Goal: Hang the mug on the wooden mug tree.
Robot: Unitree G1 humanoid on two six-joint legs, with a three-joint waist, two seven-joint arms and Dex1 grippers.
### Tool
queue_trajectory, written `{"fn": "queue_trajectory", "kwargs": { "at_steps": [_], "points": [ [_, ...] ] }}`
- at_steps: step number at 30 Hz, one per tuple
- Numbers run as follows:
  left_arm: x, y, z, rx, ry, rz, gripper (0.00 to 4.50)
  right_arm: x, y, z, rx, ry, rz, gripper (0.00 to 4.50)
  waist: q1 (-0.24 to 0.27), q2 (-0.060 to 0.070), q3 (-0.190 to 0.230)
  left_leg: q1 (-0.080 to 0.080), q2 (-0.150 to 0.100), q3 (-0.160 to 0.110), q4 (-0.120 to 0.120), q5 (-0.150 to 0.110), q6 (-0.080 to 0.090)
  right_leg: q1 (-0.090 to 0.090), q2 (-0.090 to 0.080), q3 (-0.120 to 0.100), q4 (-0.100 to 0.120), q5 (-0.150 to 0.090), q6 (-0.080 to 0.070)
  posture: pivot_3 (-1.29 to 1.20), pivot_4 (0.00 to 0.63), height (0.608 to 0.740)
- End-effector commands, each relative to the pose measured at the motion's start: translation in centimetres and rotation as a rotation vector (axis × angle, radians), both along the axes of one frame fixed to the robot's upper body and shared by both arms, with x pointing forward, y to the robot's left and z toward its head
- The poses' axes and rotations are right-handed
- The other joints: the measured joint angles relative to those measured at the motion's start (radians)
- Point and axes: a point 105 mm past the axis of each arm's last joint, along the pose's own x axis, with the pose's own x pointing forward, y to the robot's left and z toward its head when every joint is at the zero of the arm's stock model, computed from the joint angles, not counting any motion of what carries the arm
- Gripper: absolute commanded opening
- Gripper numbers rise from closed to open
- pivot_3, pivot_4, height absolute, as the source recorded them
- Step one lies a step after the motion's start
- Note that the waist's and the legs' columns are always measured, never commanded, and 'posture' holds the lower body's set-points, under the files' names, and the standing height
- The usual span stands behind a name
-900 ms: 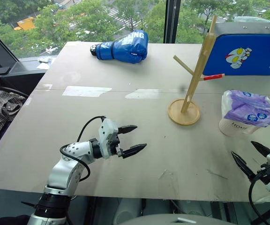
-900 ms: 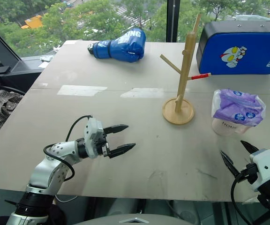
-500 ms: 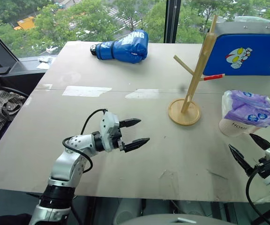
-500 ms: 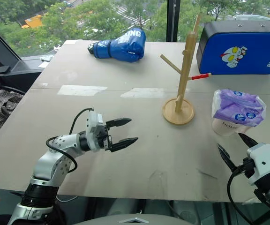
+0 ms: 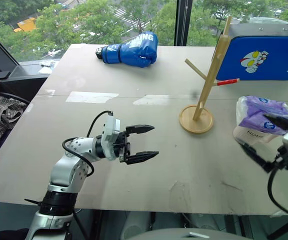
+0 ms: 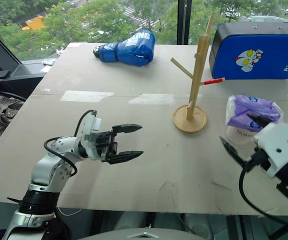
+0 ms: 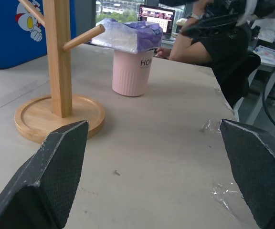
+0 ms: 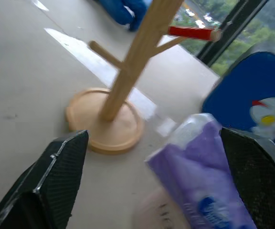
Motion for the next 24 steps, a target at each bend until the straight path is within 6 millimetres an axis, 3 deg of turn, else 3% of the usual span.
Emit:
{"fn": "queue_trajectory", "kwargs": {
  "at_steps": [1, 7, 12, 15, 19, 21, 24],
  "points": [
    [-1.6, -0.8, 1.1, -0.019, -0.047, -0.015, 4.5, 1.4, -1.3, -0.6, -0.125, -0.006, -0.068, 4.47, 0.001, -0.001, 0.0, 0.0, 0.0, 0.0, 0.0, 0.0, 0.0, 0.0, 0.0, 0.0, 0.0, 0.0, 0.0, 0.0, 0.15, 0.74],
    [-1.2, -0.6, 1.2, -0.018, -0.055, 0.033, 4.5, 3.2, -1.4, -2.5, -0.233, 0.033, -0.028, 4.47, 0.006, 0.0, 0.0, 0.0, 0.0, 0.0, 0.0, 0.0, 0.0, 0.0, 0.0, -0.001, 0.0, 0.0, 0.0, 0.0, 0.15, 0.74],
    [-1.4, -0.2, 1.2, -0.025, -0.052, 0.045, 4.5, 4.6, -1.3, -3.1, -0.225, 0.032, -0.014, 4.47, -0.001, -0.001, 0.001, 0.0, 0.0, 0.0, 0.0, 0.0, 0.0, 0.0, 0.0, -0.001, 0.0, 0.0, 0.0, 0.0, 0.15, 0.74],
    [-1.4, 0.0, 1.1, -0.024, -0.049, 0.06, 4.5, 5.2, -1.1, -3.1, -0.22, 0.035, 0.002, 4.04, -0.001, -0.002, 0.001, 0.0, 0.0, 0.0, 0.0, 0.001, -0.001, 0.0, 0.0, 0.0, 0.0, 0.0, 0.0, 0.0, 0.15, 0.74],
    [-1.4, 0.1, 1.0, -0.027, -0.049, 0.076, 4.5, 5.6, -1.0, -3.6, -0.219, 0.048, 0.018, 2.45, 0.001, -0.002, 0.001, 0.0, 0.0, 0.0, 0.0, 0.0, -0.001, 0.0, 0.0, 0.0, 0.0, 0.0, 0.0, 0.0, 0.15, 0.74],
    [-1.5, 0.1, 1.0, -0.028, -0.048, 0.08, 4.5, 5.7, -0.9, -3.4, -0.218, 0.036, 0.023, 1.31, 0.003, -0.002, 0.001, 0.0, 0.0, 0.0, 0.0, 0.0, -0.001, 0.0, 0.0, -0.001, 0.0, 0.0, 0.0, 0.0, 0.15, 0.74],
    [-1.5, 0.2, 0.9, -0.029, -0.046, 0.082, 4.5, 5.5, -0.6, -2.6, -0.173, 0.019, 0.029, 0.04, 0.002, -0.002, 0.001, 0.0, 0.0, 0.0, 0.0, 0.001, -0.001, 0.0, 0.0, 0.0, 0.0, 0.0, 0.0, 0.0, 0.15, 0.74]
  ]
}}
